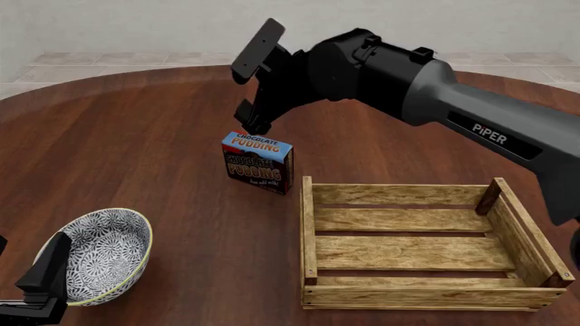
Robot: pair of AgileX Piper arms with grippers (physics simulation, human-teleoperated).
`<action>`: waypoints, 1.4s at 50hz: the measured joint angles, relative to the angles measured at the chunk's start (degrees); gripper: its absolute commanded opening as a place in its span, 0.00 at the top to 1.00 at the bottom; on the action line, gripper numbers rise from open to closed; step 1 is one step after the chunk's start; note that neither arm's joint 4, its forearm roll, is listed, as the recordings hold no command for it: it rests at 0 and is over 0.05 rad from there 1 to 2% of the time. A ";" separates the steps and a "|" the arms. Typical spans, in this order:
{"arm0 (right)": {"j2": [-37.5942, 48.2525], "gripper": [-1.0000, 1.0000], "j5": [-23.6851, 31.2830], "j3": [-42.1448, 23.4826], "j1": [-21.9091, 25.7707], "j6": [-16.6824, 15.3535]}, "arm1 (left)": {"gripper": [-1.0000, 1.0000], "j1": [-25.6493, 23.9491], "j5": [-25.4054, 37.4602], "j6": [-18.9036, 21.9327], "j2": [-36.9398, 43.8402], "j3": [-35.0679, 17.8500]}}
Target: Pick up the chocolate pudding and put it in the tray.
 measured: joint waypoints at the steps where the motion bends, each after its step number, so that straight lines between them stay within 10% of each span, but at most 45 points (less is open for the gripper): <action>1: 0.04 0.00 0.19 -0.11 0.03 -0.19 | 0.00 0.00 0.00 0.00 0.00 0.00; 70: 6.90 0.00 13.92 -13.73 -0.52 -6.87 | 0.00 0.00 0.00 0.00 0.00 0.00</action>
